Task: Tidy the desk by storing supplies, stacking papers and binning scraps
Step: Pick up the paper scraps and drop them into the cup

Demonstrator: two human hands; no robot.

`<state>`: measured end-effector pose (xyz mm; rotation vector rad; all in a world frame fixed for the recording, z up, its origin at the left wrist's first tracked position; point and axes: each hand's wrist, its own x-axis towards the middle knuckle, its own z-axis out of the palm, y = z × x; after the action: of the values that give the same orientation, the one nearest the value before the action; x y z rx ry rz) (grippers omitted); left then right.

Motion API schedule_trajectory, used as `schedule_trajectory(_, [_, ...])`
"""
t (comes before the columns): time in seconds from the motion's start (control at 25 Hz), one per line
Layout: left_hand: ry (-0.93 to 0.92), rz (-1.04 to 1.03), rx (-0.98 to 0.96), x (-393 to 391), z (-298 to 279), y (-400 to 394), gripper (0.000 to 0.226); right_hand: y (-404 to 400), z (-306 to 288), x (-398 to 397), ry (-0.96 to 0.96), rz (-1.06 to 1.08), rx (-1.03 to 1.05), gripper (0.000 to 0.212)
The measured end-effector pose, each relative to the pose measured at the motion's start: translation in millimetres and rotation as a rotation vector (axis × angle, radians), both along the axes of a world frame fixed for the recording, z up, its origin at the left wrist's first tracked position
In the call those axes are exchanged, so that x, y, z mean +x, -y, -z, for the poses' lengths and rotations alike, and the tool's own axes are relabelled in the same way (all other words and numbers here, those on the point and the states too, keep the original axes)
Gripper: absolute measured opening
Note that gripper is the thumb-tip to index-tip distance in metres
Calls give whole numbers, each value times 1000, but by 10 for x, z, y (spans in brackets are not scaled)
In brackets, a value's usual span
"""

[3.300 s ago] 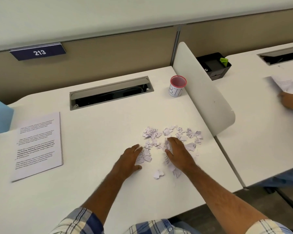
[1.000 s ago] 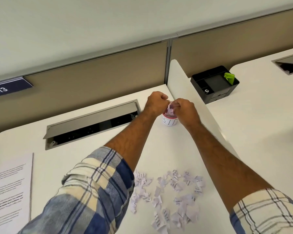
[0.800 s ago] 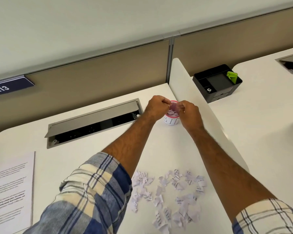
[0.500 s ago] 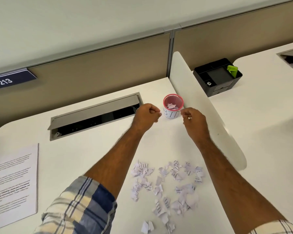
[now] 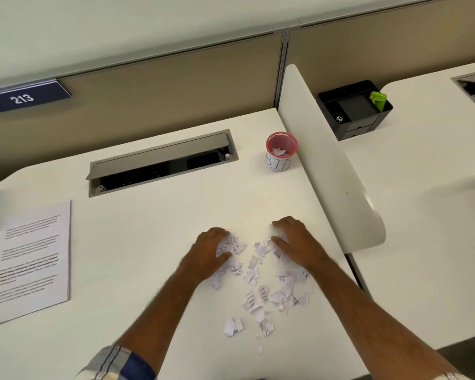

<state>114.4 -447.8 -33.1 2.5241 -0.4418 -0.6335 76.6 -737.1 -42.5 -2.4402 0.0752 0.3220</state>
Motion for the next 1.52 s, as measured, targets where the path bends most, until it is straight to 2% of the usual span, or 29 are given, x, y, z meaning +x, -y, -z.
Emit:
schedule_trajectory(0.16, [72, -64, -5, -139, 48, 58, 54, -200, -15, -83, 32, -123, -66, 46])
schedule_trajectory(0.36, [167, -89, 20, -142, 25, 173, 33, -382, 0, -130, 109, -213, -115, 31])
schedule_trajectory(0.52, [151, -118, 24, -72, 8, 199, 26, -445, 98, -108, 151, -259, -154, 12])
schedule_trajectory(0.64, [105, -156, 35, -22, -12, 200, 24, -450, 93, -28, 111, -287, -184, 13])
schedule_trajectory(0.72, [97, -188, 4, 7, -14, 195, 19, -441, 50, 6, 71, -227, -131, 15])
schedule_trajectory(0.96, [89, -315, -140, 238, -230, 313, 16, -325, -267, 128, -4, 242, 345, 10])
schedule_trajectory(1.12, [75, -286, -198, 455, -398, 526, 14, -197, -462, 349, -11, 374, 530, 7])
schedule_trajectory(1.32, [110, -178, -251, 903, -694, 960, 13, 37, -676, 916, 131, 433, 542, 10])
schedule_trajectory(1.52, [201, -118, -292, 1559, -981, 1472, 13, 320, -845, 1605, 290, 503, 425, 8])
